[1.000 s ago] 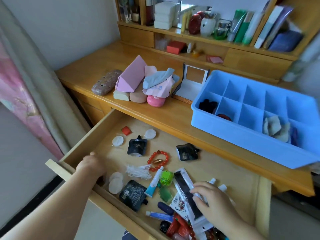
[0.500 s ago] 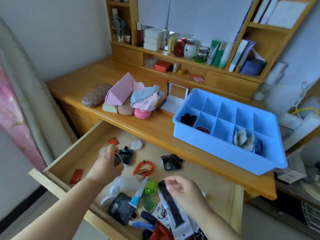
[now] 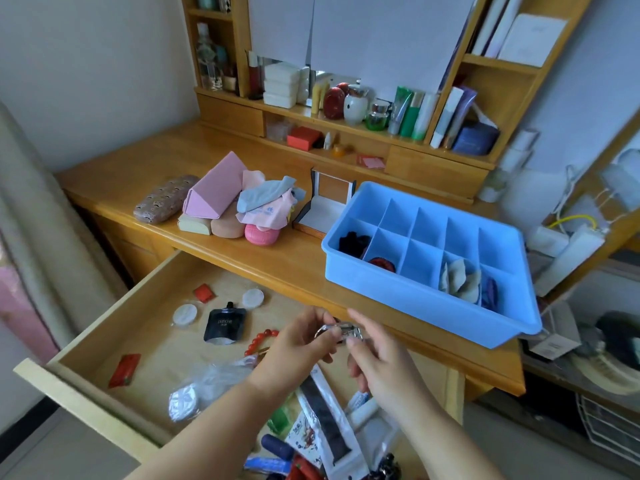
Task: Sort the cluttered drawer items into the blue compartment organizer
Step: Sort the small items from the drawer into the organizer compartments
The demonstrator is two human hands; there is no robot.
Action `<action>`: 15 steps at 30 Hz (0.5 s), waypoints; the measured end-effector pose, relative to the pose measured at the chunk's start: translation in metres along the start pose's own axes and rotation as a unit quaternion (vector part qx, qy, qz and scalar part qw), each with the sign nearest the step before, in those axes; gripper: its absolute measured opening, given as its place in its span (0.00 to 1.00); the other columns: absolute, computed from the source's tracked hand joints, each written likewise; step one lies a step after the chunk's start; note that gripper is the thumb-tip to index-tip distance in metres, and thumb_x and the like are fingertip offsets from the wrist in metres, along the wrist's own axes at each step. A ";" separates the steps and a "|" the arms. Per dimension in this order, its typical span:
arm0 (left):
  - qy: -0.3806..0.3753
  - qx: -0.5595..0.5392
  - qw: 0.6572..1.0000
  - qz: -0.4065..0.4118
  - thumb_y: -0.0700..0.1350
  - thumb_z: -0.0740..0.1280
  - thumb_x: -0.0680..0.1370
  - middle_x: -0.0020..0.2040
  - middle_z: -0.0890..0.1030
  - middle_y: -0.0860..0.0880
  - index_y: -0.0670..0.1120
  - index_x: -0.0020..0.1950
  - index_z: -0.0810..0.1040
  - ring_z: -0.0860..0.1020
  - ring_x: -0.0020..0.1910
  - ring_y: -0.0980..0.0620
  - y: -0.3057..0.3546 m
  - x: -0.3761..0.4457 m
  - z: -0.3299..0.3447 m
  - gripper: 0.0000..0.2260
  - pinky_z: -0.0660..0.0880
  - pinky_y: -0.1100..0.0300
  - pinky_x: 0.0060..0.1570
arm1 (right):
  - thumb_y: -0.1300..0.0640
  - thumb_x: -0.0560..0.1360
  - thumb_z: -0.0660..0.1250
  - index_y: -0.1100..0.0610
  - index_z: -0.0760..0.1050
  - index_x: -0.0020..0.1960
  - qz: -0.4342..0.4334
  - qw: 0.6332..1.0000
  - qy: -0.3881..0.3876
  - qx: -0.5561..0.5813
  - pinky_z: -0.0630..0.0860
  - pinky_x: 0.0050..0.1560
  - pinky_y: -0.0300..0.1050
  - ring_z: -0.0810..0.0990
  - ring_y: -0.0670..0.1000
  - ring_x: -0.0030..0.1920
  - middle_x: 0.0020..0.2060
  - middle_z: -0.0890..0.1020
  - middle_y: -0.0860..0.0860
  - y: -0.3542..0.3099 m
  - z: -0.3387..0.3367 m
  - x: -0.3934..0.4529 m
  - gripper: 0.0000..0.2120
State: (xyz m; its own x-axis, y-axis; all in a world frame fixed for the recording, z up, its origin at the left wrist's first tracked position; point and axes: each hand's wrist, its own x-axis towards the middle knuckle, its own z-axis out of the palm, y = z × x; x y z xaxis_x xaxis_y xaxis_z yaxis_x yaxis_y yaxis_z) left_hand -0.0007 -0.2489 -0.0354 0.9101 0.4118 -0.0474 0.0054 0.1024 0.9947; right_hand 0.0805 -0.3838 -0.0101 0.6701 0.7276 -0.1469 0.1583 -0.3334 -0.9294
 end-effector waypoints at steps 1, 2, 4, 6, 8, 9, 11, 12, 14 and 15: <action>-0.015 -0.038 0.999 -0.014 0.46 0.67 0.76 0.37 0.77 0.49 0.45 0.46 0.76 0.76 0.38 0.51 0.000 0.000 -0.001 0.05 0.75 0.58 0.40 | 0.53 0.79 0.60 0.38 0.71 0.60 -0.021 0.999 0.017 -0.047 0.70 0.31 0.33 0.74 0.40 0.29 0.30 0.77 0.44 -0.005 -0.007 0.000 0.13; -0.024 -0.066 0.997 -0.025 0.48 0.67 0.76 0.38 0.78 0.49 0.45 0.47 0.76 0.76 0.37 0.51 -0.001 0.000 -0.003 0.07 0.75 0.59 0.39 | 0.53 0.79 0.59 0.39 0.73 0.57 -0.047 0.993 0.043 -0.103 0.68 0.30 0.32 0.73 0.40 0.29 0.29 0.76 0.43 -0.013 -0.017 0.000 0.11; -0.009 -0.050 0.998 -0.048 0.49 0.66 0.78 0.42 0.81 0.46 0.42 0.49 0.77 0.77 0.38 0.51 -0.006 -0.001 -0.013 0.10 0.76 0.59 0.41 | 0.53 0.77 0.59 0.41 0.75 0.49 -0.103 0.971 0.121 -0.181 0.67 0.28 0.32 0.73 0.41 0.28 0.29 0.77 0.41 -0.030 -0.041 0.005 0.08; 0.039 0.033 0.996 -0.068 0.46 0.65 0.79 0.46 0.81 0.42 0.42 0.50 0.77 0.78 0.39 0.51 -0.017 -0.005 -0.026 0.08 0.76 0.56 0.44 | 0.50 0.74 0.61 0.42 0.76 0.44 -0.134 0.949 0.206 -0.200 0.70 0.31 0.33 0.77 0.41 0.31 0.30 0.79 0.39 -0.047 -0.072 0.018 0.06; 0.086 0.087 0.987 -0.101 0.42 0.65 0.78 0.45 0.80 0.40 0.42 0.50 0.77 0.77 0.39 0.51 -0.033 -0.011 -0.040 0.04 0.75 0.55 0.44 | 0.50 0.73 0.65 0.48 0.78 0.46 -0.126 0.932 0.253 -0.227 0.74 0.38 0.42 0.80 0.45 0.37 0.34 0.82 0.44 -0.059 -0.103 0.039 0.04; 0.100 0.102 0.983 -0.119 0.40 0.65 0.78 0.44 0.79 0.40 0.42 0.50 0.77 0.77 0.38 0.51 -0.042 -0.015 -0.047 0.03 0.75 0.56 0.43 | 0.51 0.73 0.67 0.51 0.78 0.46 -0.110 0.924 0.264 -0.253 0.73 0.40 0.42 0.80 0.47 0.38 0.35 0.82 0.46 -0.063 -0.116 0.051 0.04; 0.123 0.139 0.972 -0.146 0.40 0.65 0.78 0.44 0.80 0.41 0.44 0.49 0.77 0.77 0.39 0.49 -0.055 -0.020 -0.059 0.02 0.76 0.55 0.44 | 0.52 0.73 0.68 0.52 0.76 0.44 -0.057 0.903 0.273 -0.327 0.71 0.41 0.43 0.79 0.51 0.41 0.37 0.83 0.48 -0.065 -0.135 0.074 0.04; 0.136 0.159 0.966 -0.155 0.40 0.65 0.78 0.44 0.81 0.43 0.45 0.49 0.77 0.79 0.40 0.47 -0.061 -0.022 -0.064 0.02 0.77 0.54 0.45 | 0.52 0.73 0.67 0.54 0.76 0.42 -0.021 0.891 0.260 -0.372 0.74 0.41 0.45 0.80 0.53 0.42 0.38 0.83 0.49 -0.063 -0.139 0.084 0.05; 0.162 0.190 0.955 -0.160 0.40 0.65 0.78 0.44 0.81 0.44 0.47 0.48 0.77 0.80 0.43 0.45 -0.068 -0.021 -0.071 0.03 0.78 0.52 0.47 | 0.52 0.71 0.65 0.58 0.78 0.44 0.048 0.865 0.211 -0.452 0.77 0.45 0.50 0.81 0.57 0.43 0.38 0.84 0.54 -0.057 -0.137 0.100 0.09; 0.173 0.204 0.950 -0.160 0.40 0.65 0.78 0.44 0.81 0.45 0.48 0.48 0.77 0.80 0.43 0.46 -0.070 -0.020 -0.074 0.03 0.78 0.50 0.47 | 0.53 0.70 0.65 0.57 0.79 0.46 0.073 0.855 0.190 -0.476 0.78 0.46 0.51 0.81 0.58 0.43 0.38 0.84 0.54 -0.054 -0.133 0.106 0.10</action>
State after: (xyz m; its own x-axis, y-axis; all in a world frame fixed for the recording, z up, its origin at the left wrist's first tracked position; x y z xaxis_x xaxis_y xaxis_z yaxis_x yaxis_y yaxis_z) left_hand -0.0499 -0.1974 -0.1110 0.6441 0.6991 -0.3105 0.4840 -0.0581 0.8732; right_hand 0.2392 -0.3683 0.0692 0.8917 0.4499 0.0504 0.4509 -0.8729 -0.1862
